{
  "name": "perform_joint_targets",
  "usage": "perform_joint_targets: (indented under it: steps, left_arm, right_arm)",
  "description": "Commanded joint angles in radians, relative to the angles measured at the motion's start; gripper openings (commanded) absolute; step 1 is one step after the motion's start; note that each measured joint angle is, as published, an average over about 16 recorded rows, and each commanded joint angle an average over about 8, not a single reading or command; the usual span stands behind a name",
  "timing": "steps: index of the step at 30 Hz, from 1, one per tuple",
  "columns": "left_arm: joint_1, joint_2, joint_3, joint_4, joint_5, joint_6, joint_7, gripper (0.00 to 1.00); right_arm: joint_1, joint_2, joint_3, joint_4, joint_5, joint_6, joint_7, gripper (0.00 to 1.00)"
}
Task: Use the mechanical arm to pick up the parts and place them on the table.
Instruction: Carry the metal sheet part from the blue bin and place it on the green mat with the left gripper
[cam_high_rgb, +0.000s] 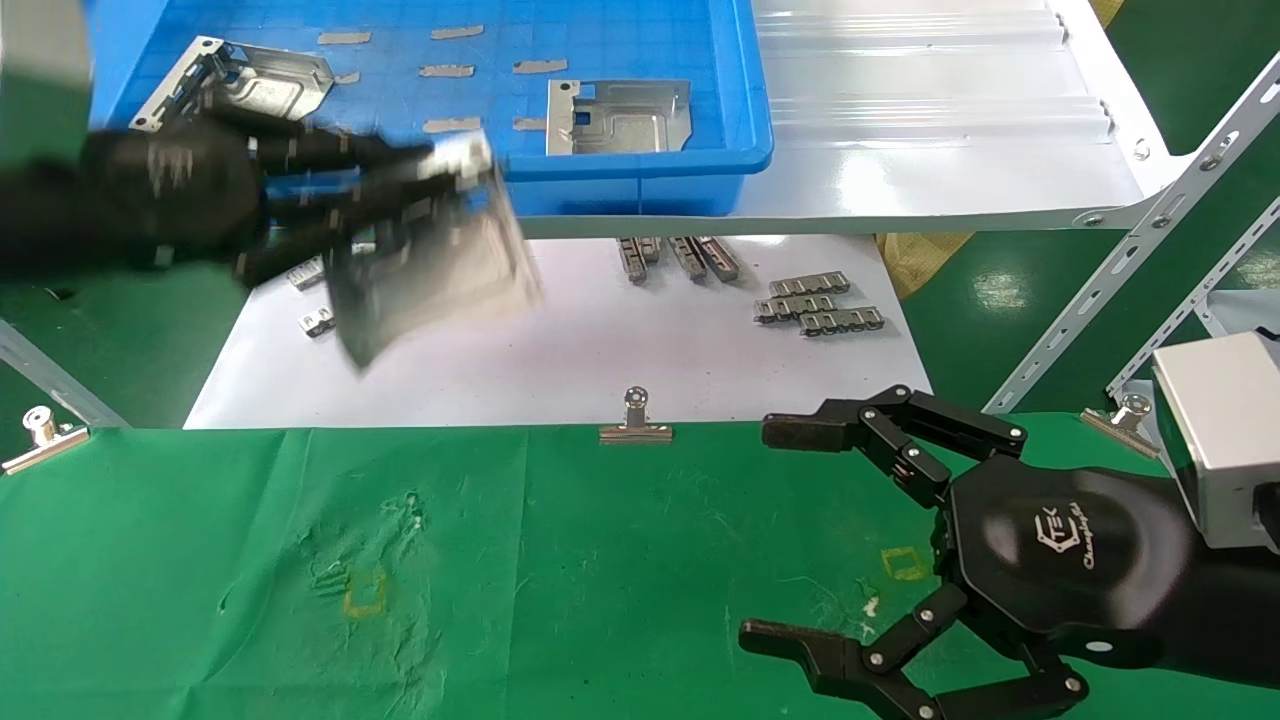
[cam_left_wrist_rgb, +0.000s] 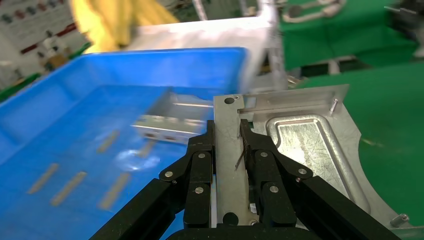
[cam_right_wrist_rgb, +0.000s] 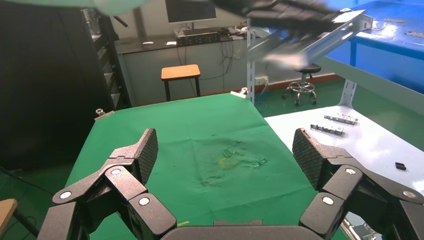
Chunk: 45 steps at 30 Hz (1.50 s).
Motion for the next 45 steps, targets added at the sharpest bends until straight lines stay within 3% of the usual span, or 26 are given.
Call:
perform_joint_targets:
  steps: [1,5,10,19,30,38,45]
  left_arm:
    - [0.063,-0.044,0.017,-0.098,-0.060,0.003,0.004,0.00]
    - [0.145,-0.101,0.076,-0.196,-0.123,-0.008,0.023,0.00]
    - [0.189,-0.100,0.162,-0.187,-0.049,-0.030,0.155,0.00]
    - [0.186,-0.019,0.260,0.006,0.107,-0.039,0.430,0.00]
    - [0.136,0.020,0.306,0.212,0.162,-0.037,0.528,0.01]
    - [0.110,0.048,0.333,0.287,0.197,-0.066,0.592,1.00]
    - [0.098,0.064,0.338,0.327,0.207,-0.081,0.673,1.00]
  right_arm:
    - [0.000,0.000,0.000,0.000,0.000,0.000,0.000,1.00]
    - [0.000,0.000,0.000,0.000,0.000,0.000,0.000,1.00]
    - [0.000,0.000,0.000,0.000,0.000,0.000,0.000,1.00]
    - [0.000,0.000,0.000,0.000,0.000,0.000,0.000,1.00]
    - [0.000,0.000,0.000,0.000,0.000,0.000,0.000,1.00]
    - [0.000,0.000,0.000,0.000,0.000,0.000,0.000,1.00]
    - [0.000,0.000,0.000,0.000,0.000,0.000,0.000,1.00]
